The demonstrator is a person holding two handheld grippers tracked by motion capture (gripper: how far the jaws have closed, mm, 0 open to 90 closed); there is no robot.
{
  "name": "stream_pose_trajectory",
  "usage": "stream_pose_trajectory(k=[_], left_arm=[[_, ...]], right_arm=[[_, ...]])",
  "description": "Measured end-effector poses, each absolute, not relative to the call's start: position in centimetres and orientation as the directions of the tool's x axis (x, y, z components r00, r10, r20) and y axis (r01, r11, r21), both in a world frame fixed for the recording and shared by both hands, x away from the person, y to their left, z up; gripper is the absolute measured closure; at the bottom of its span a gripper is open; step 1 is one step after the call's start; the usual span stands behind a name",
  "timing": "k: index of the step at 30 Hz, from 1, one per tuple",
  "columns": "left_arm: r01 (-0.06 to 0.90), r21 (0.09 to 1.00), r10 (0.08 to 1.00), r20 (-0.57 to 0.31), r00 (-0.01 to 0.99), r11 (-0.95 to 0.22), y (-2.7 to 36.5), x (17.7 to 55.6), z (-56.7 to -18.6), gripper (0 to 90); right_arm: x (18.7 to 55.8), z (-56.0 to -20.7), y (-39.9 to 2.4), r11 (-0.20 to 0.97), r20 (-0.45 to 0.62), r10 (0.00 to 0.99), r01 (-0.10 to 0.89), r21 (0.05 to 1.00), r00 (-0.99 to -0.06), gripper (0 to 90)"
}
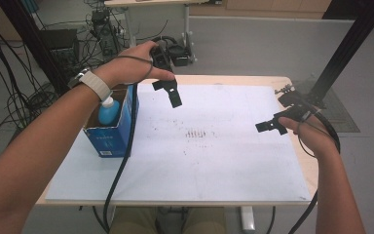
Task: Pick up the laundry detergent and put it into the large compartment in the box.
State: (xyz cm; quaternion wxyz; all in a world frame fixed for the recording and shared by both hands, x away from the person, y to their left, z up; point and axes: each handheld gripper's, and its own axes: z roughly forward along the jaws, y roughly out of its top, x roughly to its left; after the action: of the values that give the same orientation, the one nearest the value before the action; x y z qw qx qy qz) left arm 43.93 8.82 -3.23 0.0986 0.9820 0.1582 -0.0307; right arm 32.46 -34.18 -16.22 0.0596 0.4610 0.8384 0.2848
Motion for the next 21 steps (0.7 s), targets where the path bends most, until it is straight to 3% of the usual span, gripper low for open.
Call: stream_pose_trajectory(k=[21], left_arm=[[0.324, 0.18, 0.311, -0.096, 0.945, -0.929, 8.73, 44.06, -3.7, 10.2]], right_arm=[[32.4, -16.6, -34.38, 0.412, 0.168, 0.804, 0.738, 0.534, -0.57, 9.2]])
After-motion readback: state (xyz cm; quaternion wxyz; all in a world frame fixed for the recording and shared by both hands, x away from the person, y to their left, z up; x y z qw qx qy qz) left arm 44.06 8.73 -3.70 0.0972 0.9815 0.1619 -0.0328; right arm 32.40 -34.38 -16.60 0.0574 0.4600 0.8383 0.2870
